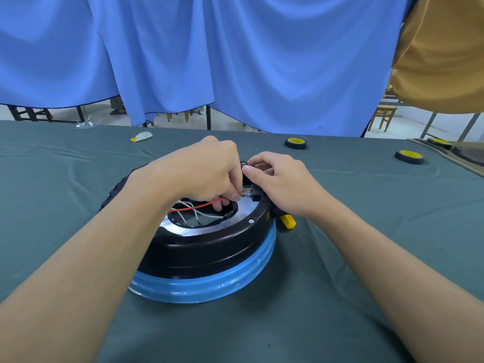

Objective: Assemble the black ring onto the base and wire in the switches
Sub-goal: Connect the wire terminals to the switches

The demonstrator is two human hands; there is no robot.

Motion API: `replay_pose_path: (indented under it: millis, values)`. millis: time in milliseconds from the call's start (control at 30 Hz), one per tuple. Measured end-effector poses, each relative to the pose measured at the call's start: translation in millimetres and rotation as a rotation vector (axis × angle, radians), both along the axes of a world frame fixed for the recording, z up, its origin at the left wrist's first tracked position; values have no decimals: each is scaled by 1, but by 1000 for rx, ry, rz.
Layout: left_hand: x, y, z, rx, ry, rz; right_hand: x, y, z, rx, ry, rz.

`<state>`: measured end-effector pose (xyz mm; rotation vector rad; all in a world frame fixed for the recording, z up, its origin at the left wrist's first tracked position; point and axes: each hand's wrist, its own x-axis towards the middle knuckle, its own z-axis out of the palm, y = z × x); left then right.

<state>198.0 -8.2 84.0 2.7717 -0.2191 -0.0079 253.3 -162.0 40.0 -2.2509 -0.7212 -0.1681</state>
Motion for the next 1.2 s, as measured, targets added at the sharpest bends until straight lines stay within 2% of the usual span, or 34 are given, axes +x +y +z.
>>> replay_pose_path:
  millis: [500,700,933,1033,1133,1200]
  values:
    - [-3,-3,-2,12,-37,-28,-3,4,0,1,-10,5]
    - [-5,-5,-4,53,-106,-38,-2,9,-8,65,96,33]
    - [-7,-11,-4,99,-134,-35,0,10,-12,88,135,57]
    - [-4,-11,-2,90,-85,-16,0,9,-10,89,150,56]
    - [-2,-3,4,-38,87,12,-1,8,-10,111,155,31]
    - [-1,7,12,-40,127,42,-2,7,-11,118,141,16]
